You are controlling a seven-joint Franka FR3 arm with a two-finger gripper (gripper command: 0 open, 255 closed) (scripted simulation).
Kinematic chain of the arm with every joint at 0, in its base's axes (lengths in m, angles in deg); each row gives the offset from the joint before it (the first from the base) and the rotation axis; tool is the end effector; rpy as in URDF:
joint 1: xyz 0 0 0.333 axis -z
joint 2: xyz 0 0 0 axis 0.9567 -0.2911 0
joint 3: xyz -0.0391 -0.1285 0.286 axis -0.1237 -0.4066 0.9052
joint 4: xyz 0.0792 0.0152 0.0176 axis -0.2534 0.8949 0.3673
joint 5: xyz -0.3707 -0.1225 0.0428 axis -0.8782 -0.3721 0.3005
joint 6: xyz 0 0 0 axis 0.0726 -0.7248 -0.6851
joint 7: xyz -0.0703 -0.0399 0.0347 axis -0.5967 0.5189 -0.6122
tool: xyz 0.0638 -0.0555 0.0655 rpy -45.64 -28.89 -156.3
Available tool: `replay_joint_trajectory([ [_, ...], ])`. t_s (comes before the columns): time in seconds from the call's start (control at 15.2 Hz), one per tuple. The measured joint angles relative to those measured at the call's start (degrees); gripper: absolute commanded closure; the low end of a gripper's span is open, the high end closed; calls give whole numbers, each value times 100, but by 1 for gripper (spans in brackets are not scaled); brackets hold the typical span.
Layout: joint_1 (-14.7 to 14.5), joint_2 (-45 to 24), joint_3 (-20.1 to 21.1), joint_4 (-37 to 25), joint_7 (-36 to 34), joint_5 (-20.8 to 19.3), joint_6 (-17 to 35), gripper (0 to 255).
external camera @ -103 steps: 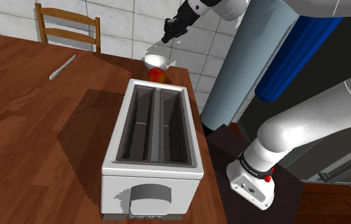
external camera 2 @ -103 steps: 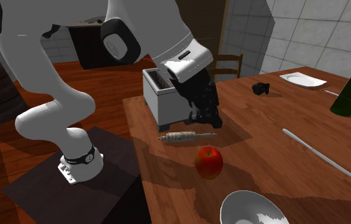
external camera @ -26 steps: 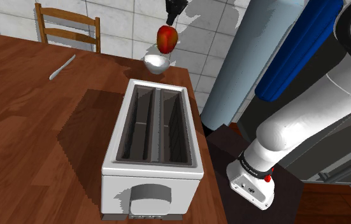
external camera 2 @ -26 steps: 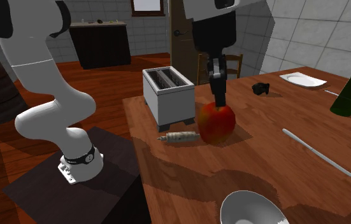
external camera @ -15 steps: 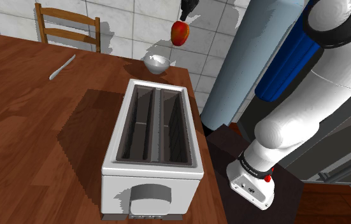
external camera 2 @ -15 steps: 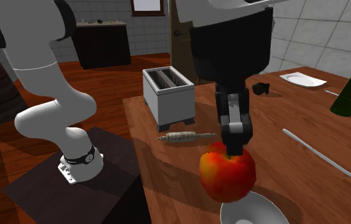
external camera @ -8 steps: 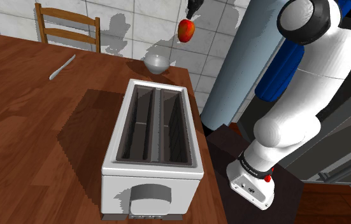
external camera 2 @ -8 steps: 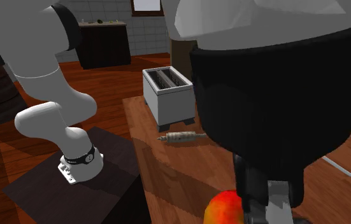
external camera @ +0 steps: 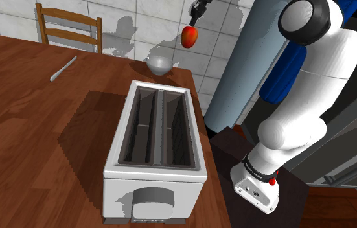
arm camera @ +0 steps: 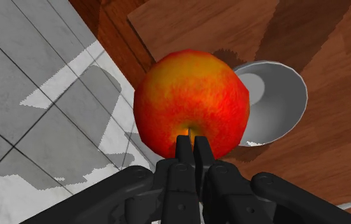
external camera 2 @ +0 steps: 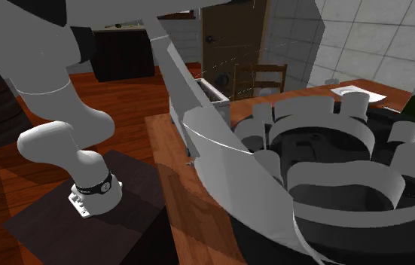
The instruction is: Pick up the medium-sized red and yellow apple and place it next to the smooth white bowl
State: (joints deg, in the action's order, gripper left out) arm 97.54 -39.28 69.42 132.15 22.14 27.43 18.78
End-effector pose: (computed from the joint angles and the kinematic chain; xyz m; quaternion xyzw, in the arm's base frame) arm 0.6220 -0.1740 0.6282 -0.9853 -0.1223 -0.1189 0.0119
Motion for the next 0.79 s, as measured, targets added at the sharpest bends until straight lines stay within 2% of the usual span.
replay_joint_trajectory([
  [0.79,33,209,-6,1202,116,65,990,255],
])
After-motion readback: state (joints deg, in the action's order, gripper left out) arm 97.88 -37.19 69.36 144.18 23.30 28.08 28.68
